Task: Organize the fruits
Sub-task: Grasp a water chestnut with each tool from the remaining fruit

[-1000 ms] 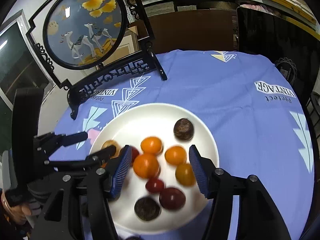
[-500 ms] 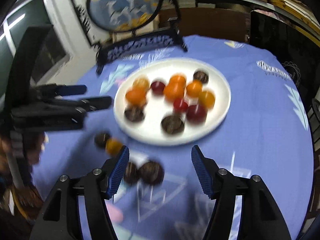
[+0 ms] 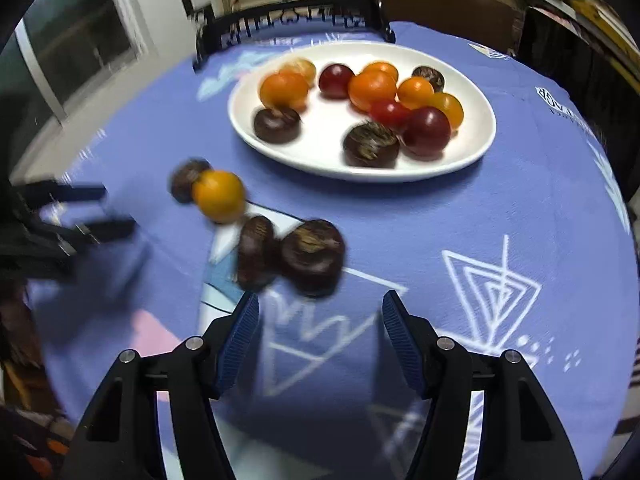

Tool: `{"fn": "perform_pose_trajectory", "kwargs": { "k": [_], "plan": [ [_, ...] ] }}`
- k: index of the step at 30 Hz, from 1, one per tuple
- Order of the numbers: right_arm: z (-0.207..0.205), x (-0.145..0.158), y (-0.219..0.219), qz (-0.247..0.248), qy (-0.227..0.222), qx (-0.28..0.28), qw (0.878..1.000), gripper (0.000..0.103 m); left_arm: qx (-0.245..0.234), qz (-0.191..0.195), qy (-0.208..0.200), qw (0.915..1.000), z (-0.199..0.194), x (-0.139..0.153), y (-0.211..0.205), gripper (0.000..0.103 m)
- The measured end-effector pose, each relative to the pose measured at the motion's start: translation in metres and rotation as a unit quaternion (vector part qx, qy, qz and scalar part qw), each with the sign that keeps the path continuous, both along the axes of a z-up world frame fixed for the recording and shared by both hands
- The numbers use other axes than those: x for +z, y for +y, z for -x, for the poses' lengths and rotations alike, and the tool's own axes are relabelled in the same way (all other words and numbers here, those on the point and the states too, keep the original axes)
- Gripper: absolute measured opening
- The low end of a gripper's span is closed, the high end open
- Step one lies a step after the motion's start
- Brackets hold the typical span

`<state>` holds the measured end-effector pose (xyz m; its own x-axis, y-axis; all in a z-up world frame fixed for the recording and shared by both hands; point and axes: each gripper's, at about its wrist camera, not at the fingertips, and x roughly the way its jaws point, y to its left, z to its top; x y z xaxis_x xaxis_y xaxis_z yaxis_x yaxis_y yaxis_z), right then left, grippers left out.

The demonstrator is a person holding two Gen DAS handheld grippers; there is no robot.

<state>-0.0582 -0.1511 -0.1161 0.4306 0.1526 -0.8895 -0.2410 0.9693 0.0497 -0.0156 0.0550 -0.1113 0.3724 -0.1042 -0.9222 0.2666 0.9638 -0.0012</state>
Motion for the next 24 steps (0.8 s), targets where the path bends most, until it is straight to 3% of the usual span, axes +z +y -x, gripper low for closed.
{"fn": "perform_pose_trajectory", "kwargs": {
  "k": [6,9,19,24],
  "plan": [
    [-0.018,-0.010,0.009,0.027,-0.004,0.053,0.998,0.058,-0.025,-0.011,0.000,0.9996,-0.009,-0.006,-0.011,0.081],
    [-0.025,-0.010,0.018,0.034,-0.003,0.082,0.996,0.040,-0.033,-0.017,0.002,0.9993,-0.017,-0.011,-0.020,0.081],
    [-0.013,0.013,-0.008,-0.021,0.014,0.033,0.999,0.040,-0.046,-0.010,-0.006,0.9989,-0.050,-0.019,-0.034,0.081],
    [-0.004,0.011,-0.020,-0.035,0.018,0.010,0.999,0.040,-0.063,-0.003,0.003,0.9980,-0.060,-0.024,-0.039,0.069]
  ]
}}
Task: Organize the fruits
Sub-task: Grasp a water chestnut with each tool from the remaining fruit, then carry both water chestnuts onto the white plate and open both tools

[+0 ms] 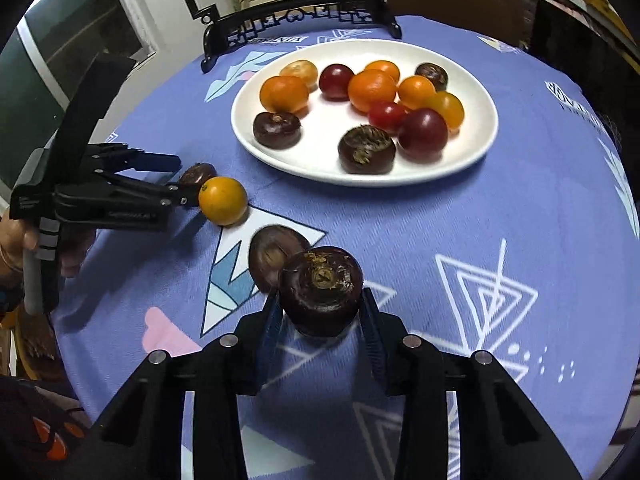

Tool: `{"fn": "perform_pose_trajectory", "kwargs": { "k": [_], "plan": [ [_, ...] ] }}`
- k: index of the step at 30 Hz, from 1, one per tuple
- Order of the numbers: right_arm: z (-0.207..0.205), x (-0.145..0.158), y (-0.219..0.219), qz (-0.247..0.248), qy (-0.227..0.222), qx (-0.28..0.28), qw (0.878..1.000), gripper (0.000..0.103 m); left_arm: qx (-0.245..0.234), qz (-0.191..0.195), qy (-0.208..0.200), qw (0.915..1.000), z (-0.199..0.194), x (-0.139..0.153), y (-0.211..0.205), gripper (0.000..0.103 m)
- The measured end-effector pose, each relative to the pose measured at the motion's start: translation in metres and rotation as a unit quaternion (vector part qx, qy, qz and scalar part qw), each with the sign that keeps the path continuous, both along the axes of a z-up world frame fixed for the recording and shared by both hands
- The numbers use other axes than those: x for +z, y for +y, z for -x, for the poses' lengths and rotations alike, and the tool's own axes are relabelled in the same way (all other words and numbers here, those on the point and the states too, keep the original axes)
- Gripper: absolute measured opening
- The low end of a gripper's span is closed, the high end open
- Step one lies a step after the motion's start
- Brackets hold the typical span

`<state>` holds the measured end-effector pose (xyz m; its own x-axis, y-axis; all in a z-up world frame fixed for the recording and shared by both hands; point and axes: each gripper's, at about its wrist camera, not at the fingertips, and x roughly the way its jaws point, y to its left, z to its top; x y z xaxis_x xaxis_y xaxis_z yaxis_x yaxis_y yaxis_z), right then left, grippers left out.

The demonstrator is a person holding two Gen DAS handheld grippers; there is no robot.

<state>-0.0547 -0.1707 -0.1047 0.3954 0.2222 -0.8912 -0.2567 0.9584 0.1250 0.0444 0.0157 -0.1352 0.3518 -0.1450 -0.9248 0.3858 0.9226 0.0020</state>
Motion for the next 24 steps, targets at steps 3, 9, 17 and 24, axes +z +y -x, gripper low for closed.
{"fn": "perform_pose_trajectory", "kwargs": {
  "k": [3,9,17,24],
  "plan": [
    [0.002,-0.001,-0.002,-0.004,0.002,-0.011,1.000,0.040,-0.014,0.006,-0.001,0.9999,0.002,0.002,-0.004,0.051],
    [0.004,-0.001,0.000,-0.008,-0.001,-0.018,1.000,0.040,-0.014,0.003,0.008,0.9999,0.012,0.004,-0.002,0.041],
    [0.009,-0.001,0.004,-0.010,-0.003,-0.019,1.000,0.040,0.002,-0.004,-0.003,1.0000,0.033,0.023,0.001,0.041],
    [0.009,0.019,0.005,-0.024,-0.028,-0.024,0.999,0.040,-0.005,0.002,-0.025,0.9997,0.036,0.049,-0.013,0.041]
  ]
}}
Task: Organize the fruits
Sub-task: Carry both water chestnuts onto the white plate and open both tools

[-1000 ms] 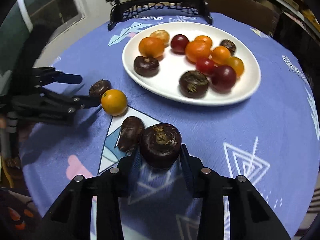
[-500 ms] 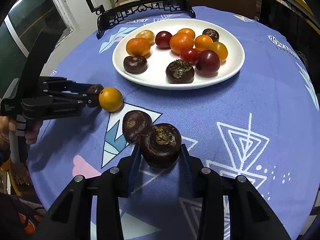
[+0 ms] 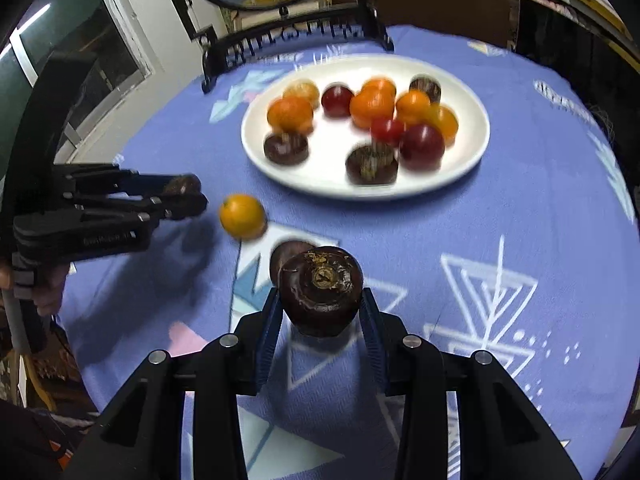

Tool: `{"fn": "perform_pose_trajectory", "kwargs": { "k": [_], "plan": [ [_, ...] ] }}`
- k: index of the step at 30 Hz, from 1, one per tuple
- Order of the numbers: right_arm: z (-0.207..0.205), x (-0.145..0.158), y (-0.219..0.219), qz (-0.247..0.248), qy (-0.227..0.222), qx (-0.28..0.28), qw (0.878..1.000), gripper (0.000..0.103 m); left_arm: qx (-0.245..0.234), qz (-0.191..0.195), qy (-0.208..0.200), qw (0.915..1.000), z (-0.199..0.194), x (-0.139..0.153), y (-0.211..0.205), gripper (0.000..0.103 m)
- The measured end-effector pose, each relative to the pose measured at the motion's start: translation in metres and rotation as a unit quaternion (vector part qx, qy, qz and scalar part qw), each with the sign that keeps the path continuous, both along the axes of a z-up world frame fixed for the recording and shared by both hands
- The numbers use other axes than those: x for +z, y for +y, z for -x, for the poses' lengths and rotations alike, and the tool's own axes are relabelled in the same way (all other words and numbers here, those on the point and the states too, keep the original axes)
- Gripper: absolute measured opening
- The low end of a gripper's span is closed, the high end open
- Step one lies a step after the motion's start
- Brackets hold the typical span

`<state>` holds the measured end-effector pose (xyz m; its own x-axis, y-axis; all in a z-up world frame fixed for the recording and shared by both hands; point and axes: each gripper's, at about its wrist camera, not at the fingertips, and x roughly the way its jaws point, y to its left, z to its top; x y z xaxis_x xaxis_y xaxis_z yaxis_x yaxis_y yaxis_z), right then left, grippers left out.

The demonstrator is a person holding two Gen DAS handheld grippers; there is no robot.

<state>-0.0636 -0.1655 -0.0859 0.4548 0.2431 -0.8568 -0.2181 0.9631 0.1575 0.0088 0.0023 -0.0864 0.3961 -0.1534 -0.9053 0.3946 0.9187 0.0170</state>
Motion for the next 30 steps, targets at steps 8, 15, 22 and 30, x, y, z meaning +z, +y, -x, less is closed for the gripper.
{"fn": "perform_pose_trajectory", "kwargs": {
  "k": [8,15,22,30],
  "plan": [
    [-0.026,0.056,-0.012,-0.027,-0.068,-0.023,0.997,0.040,-0.007,0.010,-0.048,0.9988,-0.020,0.046,-0.023,0.041],
    [-0.046,0.082,-0.021,-0.035,-0.100,-0.036,0.994,0.040,-0.011,0.016,-0.071,0.9973,-0.037,0.069,-0.037,0.041],
    [-0.069,0.084,-0.025,-0.038,-0.104,-0.039,0.993,0.040,-0.010,0.020,-0.064,0.9977,-0.062,0.069,-0.046,0.041],
    [-0.116,0.071,-0.039,-0.035,-0.093,-0.063,0.993,0.040,0.014,0.011,-0.056,0.9983,-0.117,0.058,-0.056,0.041]
  ]
}}
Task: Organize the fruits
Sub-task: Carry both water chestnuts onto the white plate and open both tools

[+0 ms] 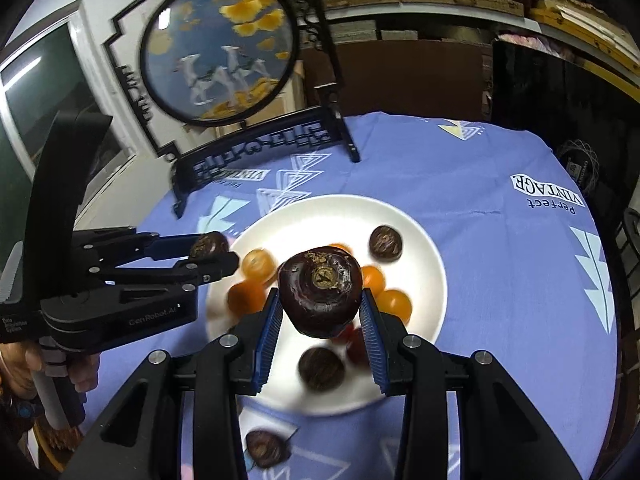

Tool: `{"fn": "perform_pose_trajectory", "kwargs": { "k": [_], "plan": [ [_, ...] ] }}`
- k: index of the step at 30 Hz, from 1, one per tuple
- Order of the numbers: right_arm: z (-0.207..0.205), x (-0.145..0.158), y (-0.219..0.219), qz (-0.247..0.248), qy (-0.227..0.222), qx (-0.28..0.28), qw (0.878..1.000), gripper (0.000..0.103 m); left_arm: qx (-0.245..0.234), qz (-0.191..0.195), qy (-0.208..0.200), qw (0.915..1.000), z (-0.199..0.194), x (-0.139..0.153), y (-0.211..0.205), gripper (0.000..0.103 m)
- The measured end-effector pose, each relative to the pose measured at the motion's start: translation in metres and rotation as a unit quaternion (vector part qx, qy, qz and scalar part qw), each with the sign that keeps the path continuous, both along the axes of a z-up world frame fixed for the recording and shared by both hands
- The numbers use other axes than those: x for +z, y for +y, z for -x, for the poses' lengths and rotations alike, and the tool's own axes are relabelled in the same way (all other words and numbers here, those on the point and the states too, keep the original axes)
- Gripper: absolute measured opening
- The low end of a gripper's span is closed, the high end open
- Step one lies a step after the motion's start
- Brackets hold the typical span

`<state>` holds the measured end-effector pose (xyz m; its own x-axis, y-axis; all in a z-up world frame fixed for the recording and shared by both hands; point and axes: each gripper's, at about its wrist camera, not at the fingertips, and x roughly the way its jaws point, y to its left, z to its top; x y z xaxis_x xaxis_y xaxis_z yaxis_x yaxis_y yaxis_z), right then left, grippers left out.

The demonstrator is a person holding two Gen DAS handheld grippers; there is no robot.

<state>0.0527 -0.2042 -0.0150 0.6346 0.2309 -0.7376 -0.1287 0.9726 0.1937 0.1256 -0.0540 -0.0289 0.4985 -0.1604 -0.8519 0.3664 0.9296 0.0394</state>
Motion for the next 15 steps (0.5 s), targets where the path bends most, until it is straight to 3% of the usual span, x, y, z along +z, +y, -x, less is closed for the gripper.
{"fn": "perform_pose_trajectory", "kwargs": {
  "k": [7,15],
  "plan": [
    [-0.044,-0.022,-0.010,-0.004,0.025,-0.020,0.999,0.040,0.000,-0.043,0.006,0.9991,-0.032,-0.020,-0.014,0.041],
    [-0.068,-0.033,-0.010,-0.004,0.036,-0.017,0.999,0.040,0.001,-0.043,0.017,0.9989,-0.044,-0.032,-0.015,0.041]
  ]
}}
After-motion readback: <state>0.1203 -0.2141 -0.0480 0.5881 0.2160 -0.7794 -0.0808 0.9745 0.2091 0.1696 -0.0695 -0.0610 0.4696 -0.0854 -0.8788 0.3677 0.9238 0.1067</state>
